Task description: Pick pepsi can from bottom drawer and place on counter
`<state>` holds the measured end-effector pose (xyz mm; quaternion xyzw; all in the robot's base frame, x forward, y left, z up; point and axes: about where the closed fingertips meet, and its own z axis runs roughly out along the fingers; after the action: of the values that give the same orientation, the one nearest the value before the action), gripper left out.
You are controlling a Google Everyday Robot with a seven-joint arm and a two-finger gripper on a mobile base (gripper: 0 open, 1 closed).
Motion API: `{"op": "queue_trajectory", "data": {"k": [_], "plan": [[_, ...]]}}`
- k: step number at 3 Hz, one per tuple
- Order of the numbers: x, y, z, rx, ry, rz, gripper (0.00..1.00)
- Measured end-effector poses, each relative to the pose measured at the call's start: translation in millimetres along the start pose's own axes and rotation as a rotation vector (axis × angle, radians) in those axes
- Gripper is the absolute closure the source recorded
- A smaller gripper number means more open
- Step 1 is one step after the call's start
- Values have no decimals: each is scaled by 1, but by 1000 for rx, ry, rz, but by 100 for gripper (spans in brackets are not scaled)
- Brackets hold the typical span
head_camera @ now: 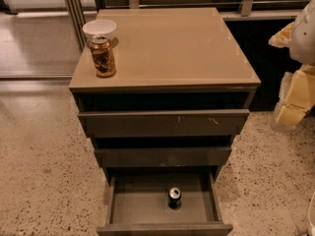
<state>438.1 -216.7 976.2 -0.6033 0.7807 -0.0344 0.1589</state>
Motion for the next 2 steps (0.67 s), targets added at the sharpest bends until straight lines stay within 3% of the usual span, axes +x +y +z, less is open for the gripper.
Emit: {"op": "queue_trajectory", "data": {"k": [1, 2], "plan": [[0, 0, 0, 0, 0, 0, 0], [1, 0, 7, 11, -20, 14, 19]]}}
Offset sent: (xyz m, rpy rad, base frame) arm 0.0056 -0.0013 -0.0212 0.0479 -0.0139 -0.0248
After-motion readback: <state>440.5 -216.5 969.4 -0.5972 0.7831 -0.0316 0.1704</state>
